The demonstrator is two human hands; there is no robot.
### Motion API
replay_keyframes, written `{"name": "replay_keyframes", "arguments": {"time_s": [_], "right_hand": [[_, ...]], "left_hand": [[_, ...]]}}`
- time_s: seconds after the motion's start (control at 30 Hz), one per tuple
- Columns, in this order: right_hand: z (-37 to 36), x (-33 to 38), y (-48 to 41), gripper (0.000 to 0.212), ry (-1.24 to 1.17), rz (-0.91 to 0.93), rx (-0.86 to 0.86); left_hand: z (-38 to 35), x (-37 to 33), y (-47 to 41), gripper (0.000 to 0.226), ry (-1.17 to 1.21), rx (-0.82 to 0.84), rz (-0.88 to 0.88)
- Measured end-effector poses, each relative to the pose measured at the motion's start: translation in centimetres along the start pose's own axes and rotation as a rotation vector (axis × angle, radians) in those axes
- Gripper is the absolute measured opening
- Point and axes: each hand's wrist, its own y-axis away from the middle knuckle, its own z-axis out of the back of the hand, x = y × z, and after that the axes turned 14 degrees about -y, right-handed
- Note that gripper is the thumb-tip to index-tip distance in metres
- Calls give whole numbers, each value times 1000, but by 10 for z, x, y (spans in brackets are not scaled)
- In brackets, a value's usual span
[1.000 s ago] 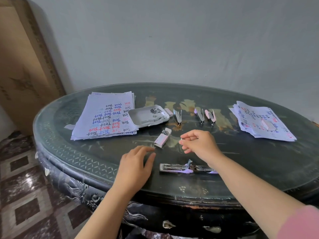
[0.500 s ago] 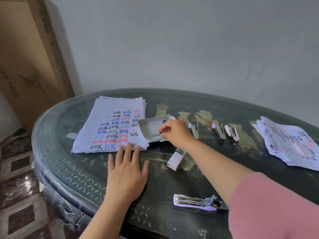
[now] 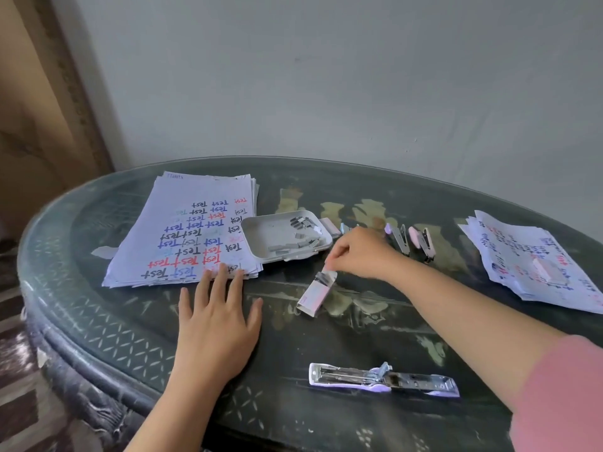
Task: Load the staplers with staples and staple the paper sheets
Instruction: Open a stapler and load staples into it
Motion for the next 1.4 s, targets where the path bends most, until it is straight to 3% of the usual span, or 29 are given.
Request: {"name": "replay_keyframes", "arguments": {"time_s": [0.2,0.4,0.5,0.67,0.83,1.0,1.1,1.4], "right_hand": [[-14,-10,15,34,36,215,45],[-20,-8,15,20,35,279,36],[-22,-6,12,11,23,254,-15],[-20,1,2,7,124,149,87],[-22,4,2,6,191,166,108],[-11,1,16,11,31,155,-28],[-6,-1,21,7,-34,108,-17],[-17,-2,22,9,10,61,-31]], "left_hand": [[6,-1,2,61,10,29,1],[7,-2,2,61,16,30,5],[6,-1,2,61,18,29,4],[6,-1,0,61,21,23,7],[6,0,1,61,12,23,4],[3,1,-1,62,49,0,3],[2,2,0,63,50,-9,1],[4,2,1,65,50,-5,-7]]}}
